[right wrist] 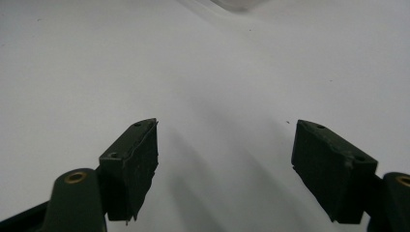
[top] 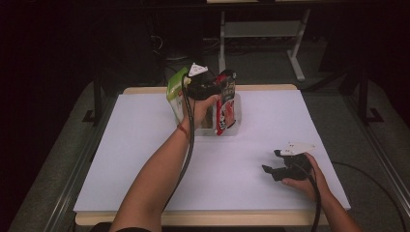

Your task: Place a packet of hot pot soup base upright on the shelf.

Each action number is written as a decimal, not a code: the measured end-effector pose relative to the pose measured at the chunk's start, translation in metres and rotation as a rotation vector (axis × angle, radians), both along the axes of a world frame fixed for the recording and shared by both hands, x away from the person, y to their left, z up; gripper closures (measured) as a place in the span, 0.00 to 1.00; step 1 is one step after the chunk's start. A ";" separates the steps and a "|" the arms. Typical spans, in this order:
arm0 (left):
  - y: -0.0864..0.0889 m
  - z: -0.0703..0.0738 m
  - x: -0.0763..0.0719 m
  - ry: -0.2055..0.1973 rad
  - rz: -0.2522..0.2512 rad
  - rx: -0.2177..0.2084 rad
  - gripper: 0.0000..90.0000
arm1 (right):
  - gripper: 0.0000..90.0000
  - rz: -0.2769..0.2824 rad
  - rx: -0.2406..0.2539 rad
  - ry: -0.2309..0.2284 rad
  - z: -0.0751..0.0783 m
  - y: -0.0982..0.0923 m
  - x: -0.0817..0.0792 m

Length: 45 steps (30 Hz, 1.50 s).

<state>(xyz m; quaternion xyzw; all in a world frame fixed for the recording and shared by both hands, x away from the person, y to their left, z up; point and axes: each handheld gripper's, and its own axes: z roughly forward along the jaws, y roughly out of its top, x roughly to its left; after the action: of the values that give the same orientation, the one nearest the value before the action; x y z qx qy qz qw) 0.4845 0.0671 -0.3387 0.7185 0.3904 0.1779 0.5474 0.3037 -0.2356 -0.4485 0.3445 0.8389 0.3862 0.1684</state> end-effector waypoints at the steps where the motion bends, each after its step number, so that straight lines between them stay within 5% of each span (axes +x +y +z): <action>1: -0.003 -0.002 -0.001 -0.001 0.002 0.035 0.50 | 0.26 0.005 -0.002 0.001 0.000 0.001 0.000; 6: -0.017 -0.007 0.001 0.044 0.029 0.164 0.46 | 0.26 0.022 -0.013 0.007 -0.001 0.004 0.000; 9: -0.022 -0.008 0.004 0.054 0.051 0.232 0.61 | 0.26 0.028 -0.015 0.011 -0.002 0.004 0.000; 16: -0.026 -0.004 0.002 0.064 0.084 0.261 0.81 | 0.26 0.035 -0.022 0.027 -0.004 0.003 0.000; 23: -0.032 -0.005 -0.008 -0.064 0.098 0.163 0.91 | 0.26 0.033 -0.022 0.019 -0.003 0.002 -0.001; 30: -0.028 -0.015 -0.014 -0.252 0.176 -0.018 0.91 | 0.26 0.038 -0.016 0.015 -0.002 0.002 -0.001; 36: -0.023 -0.031 -0.022 -0.277 0.127 -0.087 0.89 | 0.26 0.041 -0.016 0.014 -0.003 0.002 0.000; 45: -0.017 -0.034 -0.026 -0.293 0.037 -0.053 0.88 | 0.26 0.054 -0.026 0.018 -0.003 0.007 -0.002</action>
<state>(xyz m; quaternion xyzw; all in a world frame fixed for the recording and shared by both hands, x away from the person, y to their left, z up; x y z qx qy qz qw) 0.4583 0.0498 -0.3731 0.6628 0.3240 0.2806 0.6140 0.3020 -0.2285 -0.4513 0.3230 0.8542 0.3769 0.1550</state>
